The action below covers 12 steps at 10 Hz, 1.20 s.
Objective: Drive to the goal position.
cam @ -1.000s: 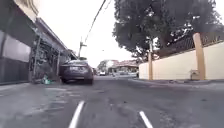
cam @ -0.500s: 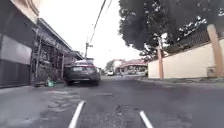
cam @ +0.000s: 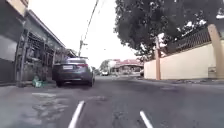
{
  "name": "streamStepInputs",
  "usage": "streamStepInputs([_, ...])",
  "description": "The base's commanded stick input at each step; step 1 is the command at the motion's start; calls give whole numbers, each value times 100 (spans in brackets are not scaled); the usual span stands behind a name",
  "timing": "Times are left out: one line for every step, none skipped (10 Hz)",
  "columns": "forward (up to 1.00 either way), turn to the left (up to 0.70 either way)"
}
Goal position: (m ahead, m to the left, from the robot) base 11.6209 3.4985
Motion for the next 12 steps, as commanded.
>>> streamStepInputs([100, -40])
streamStepInputs([100, -36])
streamStepInputs([100, -7])
streamStepInputs([100, 0])
streamStepInputs([100, 0])
streamStepInputs([100, 0])
streamStepInputs([100, 0])
streamStepInputs([100, 0])
streamStepInputs([100, 0])
streamStepInputs([100, 0])
streamStepInputs([100, 0])
streamStepInputs([100, 0])
